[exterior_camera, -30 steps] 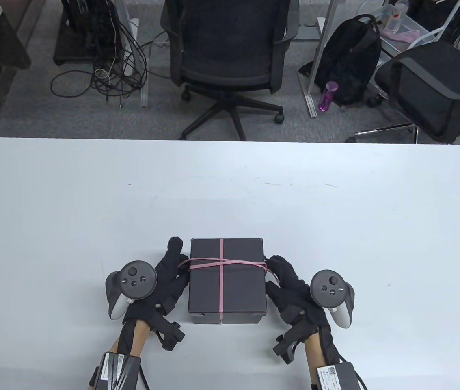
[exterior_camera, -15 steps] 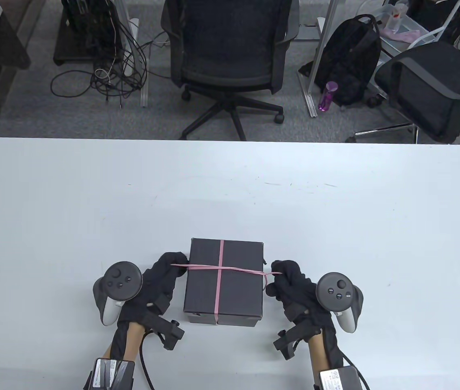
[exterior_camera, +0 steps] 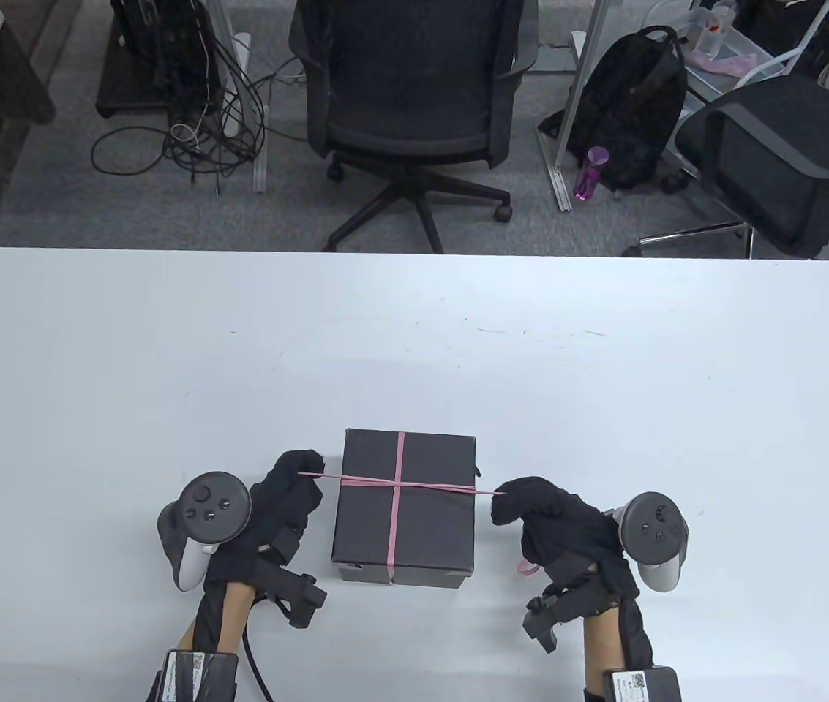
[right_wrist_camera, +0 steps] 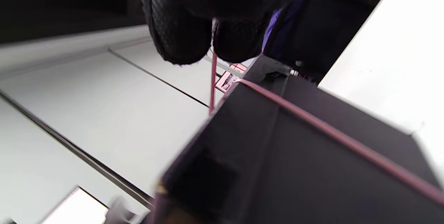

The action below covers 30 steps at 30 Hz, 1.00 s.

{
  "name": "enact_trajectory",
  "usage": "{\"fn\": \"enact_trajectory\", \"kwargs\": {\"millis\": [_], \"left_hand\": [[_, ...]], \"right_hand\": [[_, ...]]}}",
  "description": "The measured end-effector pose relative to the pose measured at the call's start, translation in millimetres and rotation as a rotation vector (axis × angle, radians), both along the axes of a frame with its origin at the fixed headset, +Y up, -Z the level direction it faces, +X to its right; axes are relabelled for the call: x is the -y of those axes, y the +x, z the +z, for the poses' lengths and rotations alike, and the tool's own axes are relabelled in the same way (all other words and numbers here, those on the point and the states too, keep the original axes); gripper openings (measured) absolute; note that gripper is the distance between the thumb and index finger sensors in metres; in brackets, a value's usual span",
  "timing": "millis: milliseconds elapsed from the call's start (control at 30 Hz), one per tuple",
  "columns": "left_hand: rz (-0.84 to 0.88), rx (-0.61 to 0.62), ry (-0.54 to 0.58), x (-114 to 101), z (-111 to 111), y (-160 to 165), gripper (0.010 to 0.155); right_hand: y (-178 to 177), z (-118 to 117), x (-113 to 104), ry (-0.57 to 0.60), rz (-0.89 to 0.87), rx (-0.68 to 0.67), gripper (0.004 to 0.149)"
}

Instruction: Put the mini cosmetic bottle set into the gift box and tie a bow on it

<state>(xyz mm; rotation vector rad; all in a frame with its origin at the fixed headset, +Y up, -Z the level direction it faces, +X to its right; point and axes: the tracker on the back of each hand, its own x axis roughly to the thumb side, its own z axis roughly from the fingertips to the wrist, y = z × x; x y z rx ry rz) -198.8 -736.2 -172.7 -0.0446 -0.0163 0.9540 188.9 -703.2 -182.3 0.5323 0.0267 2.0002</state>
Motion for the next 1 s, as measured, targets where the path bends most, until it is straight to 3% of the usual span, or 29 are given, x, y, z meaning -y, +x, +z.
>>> {"fn": "enact_trajectory", "kwargs": {"millis": [133, 233, 367, 467, 567, 700, 867, 1000], "left_hand": [[-0.028, 0.006, -0.018, 0.0, 0.3, -1.6, 0.037], [-0.04, 0.02, -0.035, 1.9, 0.5, -3.3, 0.037], [-0.059, 0.029, -0.049, 2.2, 1.8, -3.5, 0.037], [-0.053, 0.051, -0.073, 3.6, 2.2, -2.6, 0.037], [-0.063, 0.066, -0.087, 4.7, 2.3, -0.9, 0.037], [-0.062, 0.084, -0.096, 5.1, 2.0, 1.5, 0.037], [-0.051, 0.111, -0.12, 7.3, 1.4, 3.9, 0.038], [-0.031, 0.13, -0.149, 10.2, 0.5, 3.5, 0.038]], "right_hand": [[-22.1, 8.5, -10.3, 0.21, 0.617, 0.066, 0.033], [-42.7, 12.0, -4.2, 0.276, 0.993, 0.134, 0.033], [-59.9, 13.7, -0.4, 0.363, 1.194, 0.277, 0.035], [-66.1, 11.9, -0.1, 0.339, 1.191, 0.364, 0.048], [-65.2, 12.0, -3.9, 0.384, 1.094, 0.412, 0.051], [-59.5, 13.7, -10.0, 0.367, 0.837, 0.409, 0.049], [-57.8, 15.3, -13.1, 0.338, 0.675, 0.411, 0.05], [-56.1, 14.6, -11.0, 0.23, 0.528, 0.344, 0.061]]}}
